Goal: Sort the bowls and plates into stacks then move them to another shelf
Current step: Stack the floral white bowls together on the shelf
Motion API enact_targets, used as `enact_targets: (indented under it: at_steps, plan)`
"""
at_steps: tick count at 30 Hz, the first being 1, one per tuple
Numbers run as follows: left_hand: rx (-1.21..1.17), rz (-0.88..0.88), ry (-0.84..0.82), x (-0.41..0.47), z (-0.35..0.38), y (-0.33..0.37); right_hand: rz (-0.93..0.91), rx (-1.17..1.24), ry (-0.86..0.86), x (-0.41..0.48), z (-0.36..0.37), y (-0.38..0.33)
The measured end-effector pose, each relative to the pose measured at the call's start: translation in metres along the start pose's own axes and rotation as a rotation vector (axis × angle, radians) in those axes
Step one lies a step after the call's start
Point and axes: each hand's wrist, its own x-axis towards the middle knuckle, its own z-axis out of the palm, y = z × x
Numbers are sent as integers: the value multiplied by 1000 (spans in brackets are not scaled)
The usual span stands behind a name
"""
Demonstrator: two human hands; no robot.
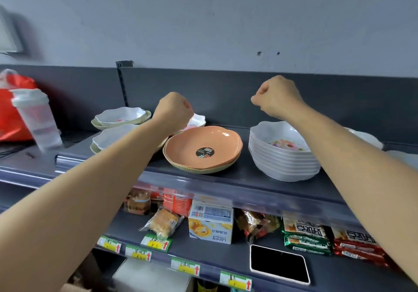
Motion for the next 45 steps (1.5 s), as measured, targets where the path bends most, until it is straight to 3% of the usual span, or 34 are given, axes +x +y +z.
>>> enact_targets:
  at_steps: [10,19,23,34,45]
  plan:
    - [269,-125,-42,30,-94,-120,-155,-69,-257,28,102,-110]
    - [505,-129,-148,59,-108,-193,-84,-216,-345,61,162,-138]
    - [509,-115,-194,70,-98,-202,-12,-286,-373,72,171,-131]
    - [484,-272,-84,82,-84,-204,88,-381,-390,104,190,-92]
    - [330,-366,172,68,-102,-173,169,-371,-483,129,209,-69]
